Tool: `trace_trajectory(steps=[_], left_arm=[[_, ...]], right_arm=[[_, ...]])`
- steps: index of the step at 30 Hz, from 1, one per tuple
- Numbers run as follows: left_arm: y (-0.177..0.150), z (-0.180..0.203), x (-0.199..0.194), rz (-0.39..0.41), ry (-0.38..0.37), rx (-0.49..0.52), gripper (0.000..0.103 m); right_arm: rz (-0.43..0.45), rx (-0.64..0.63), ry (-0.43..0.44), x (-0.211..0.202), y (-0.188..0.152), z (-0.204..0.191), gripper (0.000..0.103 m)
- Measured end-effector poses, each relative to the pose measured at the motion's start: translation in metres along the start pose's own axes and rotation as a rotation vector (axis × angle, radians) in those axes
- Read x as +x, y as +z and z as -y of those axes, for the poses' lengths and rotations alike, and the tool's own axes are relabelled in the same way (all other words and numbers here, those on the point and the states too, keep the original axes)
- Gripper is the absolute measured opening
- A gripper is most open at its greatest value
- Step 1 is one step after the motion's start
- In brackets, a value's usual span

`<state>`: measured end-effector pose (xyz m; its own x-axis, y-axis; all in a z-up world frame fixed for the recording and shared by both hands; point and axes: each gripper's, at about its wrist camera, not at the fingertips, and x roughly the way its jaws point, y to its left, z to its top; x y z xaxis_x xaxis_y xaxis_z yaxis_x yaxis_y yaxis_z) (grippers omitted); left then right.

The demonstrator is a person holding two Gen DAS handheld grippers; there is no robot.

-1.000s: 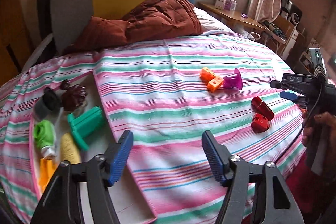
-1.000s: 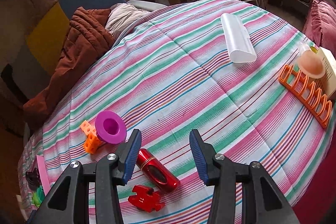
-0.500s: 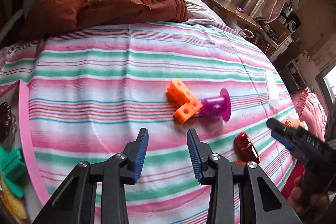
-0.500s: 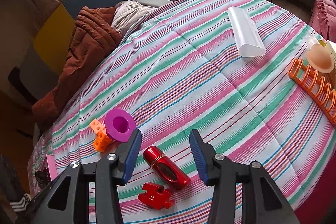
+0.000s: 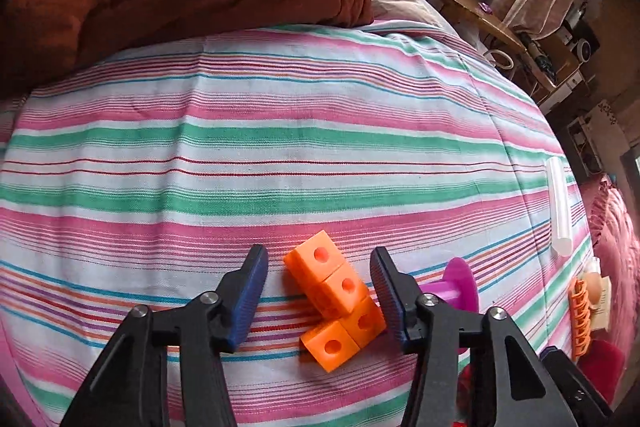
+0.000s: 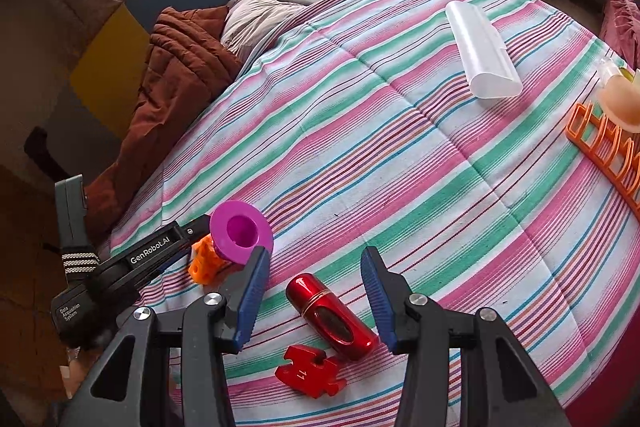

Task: Organize rigid objects
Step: 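Grasp the orange linked cubes with the left gripper, then lift the orange cubes with the left gripper while the right gripper grasps the magenta cup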

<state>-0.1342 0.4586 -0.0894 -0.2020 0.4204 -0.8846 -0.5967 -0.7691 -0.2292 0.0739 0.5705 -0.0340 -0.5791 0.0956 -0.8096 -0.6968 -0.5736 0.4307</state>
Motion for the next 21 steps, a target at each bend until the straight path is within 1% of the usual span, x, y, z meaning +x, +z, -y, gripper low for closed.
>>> trace_trajectory(steps=[1, 4, 8, 12, 15, 16, 17, 19, 21], left_arm=[[-0.001, 0.001, -0.002, 0.018, 0.000, 0.024, 0.036], [-0.012, -0.002, -0.007, 0.032, -0.022, 0.067, 0.032], [-0.039, -0.010, -0.024, 0.042, -0.005, 0.112, 0.032], [-0.086, -0.020, -0.049, 0.066, 0.008, 0.147, 0.032], [-0.122, -0.023, -0.066, 0.086, 0.007, 0.166, 0.032], [-0.132, -0.024, -0.071, 0.089, 0.006, 0.171, 0.029], [-0.142, -0.024, -0.073, 0.089, 0.021, 0.182, 0.029], [-0.154, -0.023, -0.078, 0.122, 0.031, 0.201, 0.030], [-0.160, -0.026, -0.080, 0.144, 0.017, 0.194, 0.030]], right_arm=[[0.000, 0.004, 0.003, 0.000, 0.000, 0.001, 0.048], [0.001, 0.012, 0.002, -0.001, 0.000, 0.002, 0.048], [-0.003, 0.022, 0.000, -0.001, 0.000, 0.005, 0.048], [-0.020, 0.025, 0.003, 0.002, -0.002, 0.004, 0.048], [-0.029, 0.001, 0.003, 0.003, -0.004, 0.000, 0.048], [-0.035, -0.009, 0.003, 0.005, -0.005, -0.002, 0.048], [-0.044, -0.019, 0.007, 0.006, -0.006, -0.004, 0.048], [-0.051, -0.045, 0.010, 0.007, -0.009, -0.009, 0.048], [-0.057, -0.085, 0.010, 0.009, -0.011, -0.016, 0.048]])
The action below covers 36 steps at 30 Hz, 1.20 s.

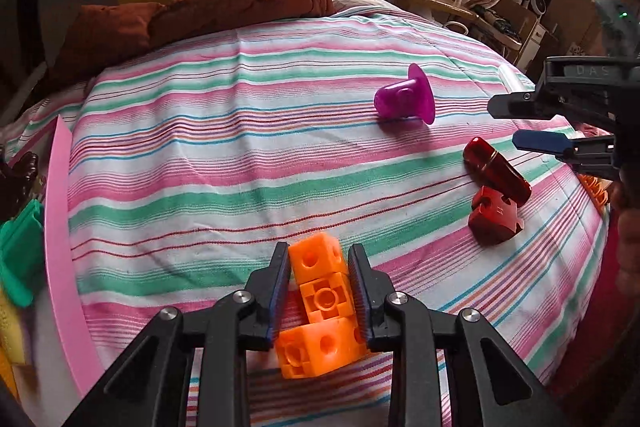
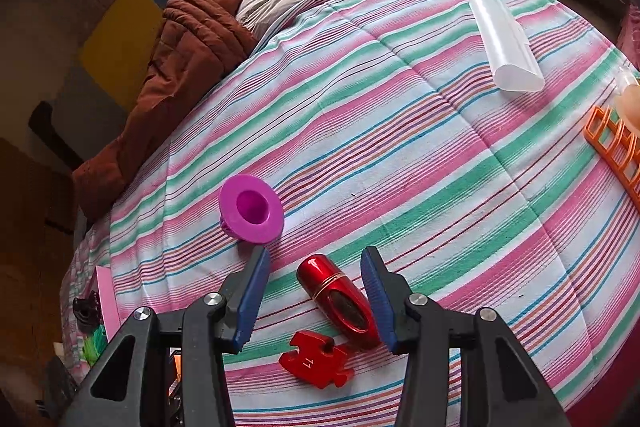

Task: Organize rigid objects
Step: 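Lift the orange cubes with the left gripper while the right gripper grasps the magenta cup, then lower the orange cubes into the tray with the left gripper while the right gripper holds the magenta cup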

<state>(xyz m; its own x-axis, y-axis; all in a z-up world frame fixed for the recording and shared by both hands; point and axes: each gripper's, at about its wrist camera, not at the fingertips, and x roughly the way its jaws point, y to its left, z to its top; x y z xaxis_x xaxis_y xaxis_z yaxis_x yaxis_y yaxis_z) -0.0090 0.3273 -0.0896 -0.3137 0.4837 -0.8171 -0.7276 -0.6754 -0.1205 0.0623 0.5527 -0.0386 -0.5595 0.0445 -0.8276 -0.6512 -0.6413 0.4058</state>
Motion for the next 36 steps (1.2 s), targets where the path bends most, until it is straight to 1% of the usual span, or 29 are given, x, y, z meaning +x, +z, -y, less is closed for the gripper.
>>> trace_trajectory(steps=[2, 4, 7, 8, 9, 11, 13, 15, 18, 19, 20, 21, 22, 25, 28, 32, 34, 36], left_arm=[[0.001, -0.004, 0.002, 0.007, -0.026, -0.011, 0.030], [0.001, -0.007, 0.003, 0.015, -0.043, -0.012, 0.030], [-0.001, -0.007, 0.002, 0.037, -0.043, 0.001, 0.032], [-0.002, -0.006, 0.002, 0.044, -0.041, 0.005, 0.032], [-0.003, -0.006, 0.002, 0.055, -0.039, 0.008, 0.032], [-0.004, -0.007, 0.002, 0.066, -0.040, 0.003, 0.033], [-0.005, -0.008, 0.001, 0.070, -0.043, -0.003, 0.033], [-0.004, -0.007, 0.003, 0.080, -0.041, -0.003, 0.033], [-0.006, -0.007, 0.002, 0.087, -0.041, -0.002, 0.033], [-0.006, -0.008, 0.002, 0.089, -0.045, -0.005, 0.033], [-0.006, -0.008, 0.003, 0.091, -0.048, -0.007, 0.033], [-0.006, -0.009, 0.003, 0.092, -0.051, -0.009, 0.033], [-0.006, -0.009, 0.003, 0.093, -0.053, -0.010, 0.033], [-0.008, -0.009, 0.002, 0.101, -0.050, -0.011, 0.033], [-0.008, -0.009, 0.002, 0.105, -0.046, -0.009, 0.033], [-0.008, -0.007, 0.002, 0.109, -0.041, -0.007, 0.031], [-0.007, -0.007, 0.002, 0.110, -0.038, -0.013, 0.031], [-0.006, -0.007, 0.002, 0.104, -0.036, -0.010, 0.031]], right_arm=[[-0.015, -0.043, 0.011, 0.003, -0.003, -0.010, 0.048], [-0.011, -0.108, -0.006, 0.004, -0.006, -0.021, 0.048], [-0.022, -0.183, -0.010, 0.007, -0.007, -0.037, 0.049], [-0.023, -0.211, -0.017, 0.009, -0.004, -0.044, 0.053], [-0.020, -0.241, -0.026, 0.012, -0.002, -0.051, 0.062], [-0.020, -0.305, -0.047, 0.023, 0.005, -0.064, 0.072], [-0.041, -0.340, -0.073, 0.040, 0.011, -0.074, 0.072], [-0.065, -0.352, -0.105, 0.058, 0.018, -0.079, 0.072], [-0.078, -0.356, -0.125, 0.079, 0.022, -0.082, 0.071], [-0.077, -0.366, -0.128, 0.085, 0.022, -0.083, 0.067], [-0.078, -0.376, -0.130, 0.089, 0.021, -0.083, 0.054], [-0.078, -0.380, -0.126, 0.091, 0.019, -0.082, 0.054], [-0.059, -0.389, -0.118, 0.089, 0.016, -0.081, 0.054], [-0.051, -0.443, -0.112, 0.088, 0.011, -0.083, 0.054], [-0.060, -0.461, -0.089, 0.088, 0.009, -0.088, 0.053], [-0.072, -0.537, -0.041, 0.088, -0.003, -0.103, 0.052], [-0.064, -0.581, -0.062, 0.090, -0.007, -0.111, 0.052], [-0.066, -0.598, -0.051, 0.092, -0.008, -0.114, 0.052]])
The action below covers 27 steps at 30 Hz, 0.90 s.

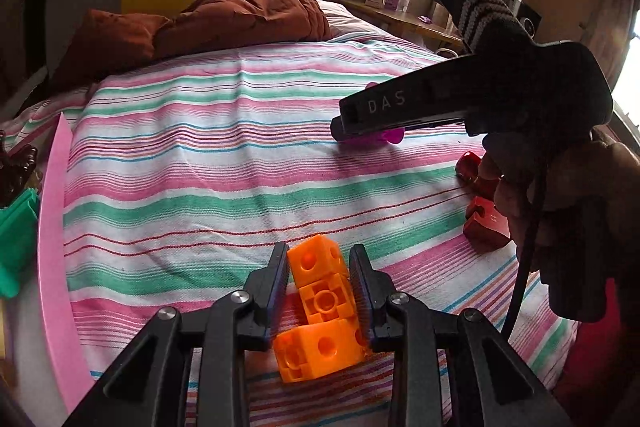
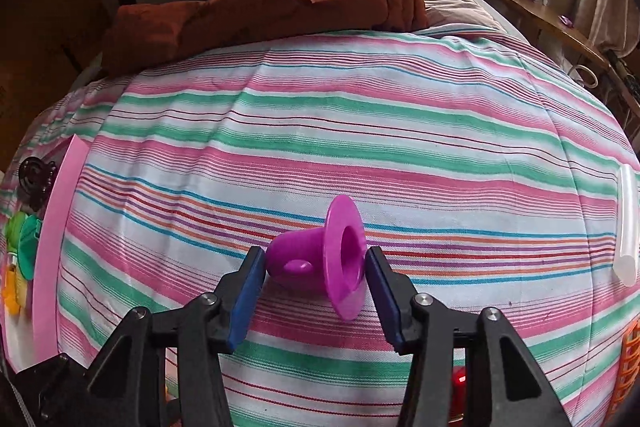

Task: Organize rigid objects
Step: 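Lower the orange cubes into the tray with the left gripper while the right gripper holds the magenta cup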

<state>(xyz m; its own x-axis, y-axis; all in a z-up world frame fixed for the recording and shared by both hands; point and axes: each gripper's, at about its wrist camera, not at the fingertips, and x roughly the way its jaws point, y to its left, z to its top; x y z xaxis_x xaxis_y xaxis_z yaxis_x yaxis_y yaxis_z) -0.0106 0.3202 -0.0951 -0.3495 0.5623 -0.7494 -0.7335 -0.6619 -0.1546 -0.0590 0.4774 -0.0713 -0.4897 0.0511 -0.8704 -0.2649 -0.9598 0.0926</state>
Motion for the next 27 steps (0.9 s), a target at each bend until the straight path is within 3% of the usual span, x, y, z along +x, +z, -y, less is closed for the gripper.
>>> trace_trajectory(steps=[5, 16, 21, 27], left_arm=[[0.001, -0.001, -0.010, -0.031, -0.013, -0.034, 0.028], [0.004, -0.010, -0.090, 0.043, -0.053, -0.075, 0.026], [-0.008, -0.046, -0.140, 0.079, 0.013, -0.118, 0.026], [-0.053, -0.125, -0.171, 0.022, 0.177, -0.267, 0.026]], right_arm=[[0.003, -0.011, 0.004, 0.003, 0.002, 0.001, 0.052], [0.020, -0.085, -0.050, 0.006, 0.004, -0.007, 0.052], [0.020, -0.097, -0.060, 0.007, 0.004, -0.010, 0.052], [0.019, -0.101, -0.069, 0.005, 0.004, -0.012, 0.051]])
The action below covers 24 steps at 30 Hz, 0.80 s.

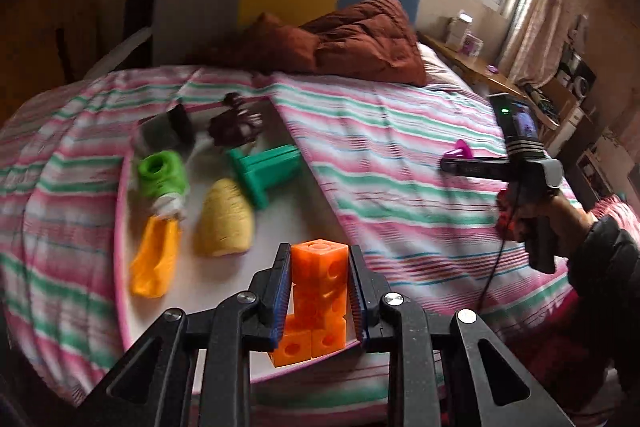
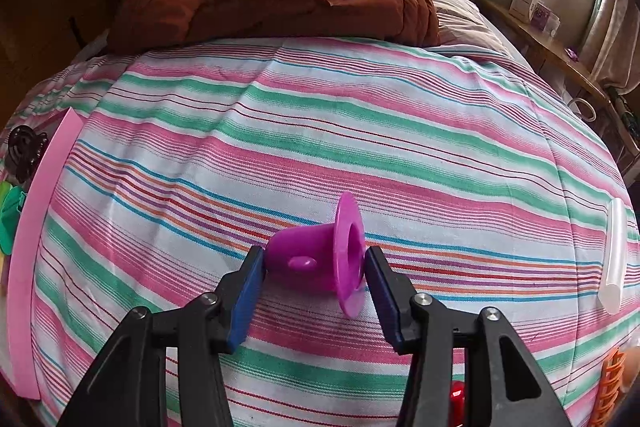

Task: Organize rigid objects
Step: 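Lower the orange cubes into the tray with the left gripper while the right gripper holds the magenta cup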

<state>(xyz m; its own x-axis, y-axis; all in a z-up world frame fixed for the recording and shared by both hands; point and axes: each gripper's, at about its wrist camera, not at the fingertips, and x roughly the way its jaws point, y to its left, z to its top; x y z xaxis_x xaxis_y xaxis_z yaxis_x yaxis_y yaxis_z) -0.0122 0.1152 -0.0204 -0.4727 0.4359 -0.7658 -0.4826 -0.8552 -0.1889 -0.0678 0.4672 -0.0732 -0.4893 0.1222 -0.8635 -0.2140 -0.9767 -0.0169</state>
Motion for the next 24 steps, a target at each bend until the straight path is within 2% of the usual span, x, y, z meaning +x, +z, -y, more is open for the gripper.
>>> trace_trajectory(steps=[4, 7, 15, 20, 21, 24], left_arm=[[-0.021, -0.046, 0.004, -0.052, 0.083, -0.094, 0.026], [-0.029, -0.063, 0.009, -0.071, 0.115, -0.122, 0.026], [-0.031, -0.064, 0.026, -0.082, 0.160, -0.112, 0.028], [-0.029, -0.063, 0.033, -0.070, 0.235, -0.070, 0.029], [-0.029, -0.063, 0.031, -0.064, 0.225, -0.074, 0.031], [-0.027, -0.066, 0.022, -0.035, 0.201, -0.101, 0.056]], right_arm=[[0.001, 0.000, -0.004, -0.001, -0.002, -0.001, 0.051], [0.000, -0.001, -0.007, -0.001, -0.002, -0.002, 0.051], [0.000, -0.004, -0.009, 0.000, -0.002, -0.002, 0.051], [-0.001, -0.010, -0.013, 0.000, -0.002, -0.003, 0.051], [-0.001, -0.009, -0.013, 0.000, -0.002, -0.003, 0.051], [-0.001, -0.009, -0.012, 0.001, -0.002, -0.003, 0.051]])
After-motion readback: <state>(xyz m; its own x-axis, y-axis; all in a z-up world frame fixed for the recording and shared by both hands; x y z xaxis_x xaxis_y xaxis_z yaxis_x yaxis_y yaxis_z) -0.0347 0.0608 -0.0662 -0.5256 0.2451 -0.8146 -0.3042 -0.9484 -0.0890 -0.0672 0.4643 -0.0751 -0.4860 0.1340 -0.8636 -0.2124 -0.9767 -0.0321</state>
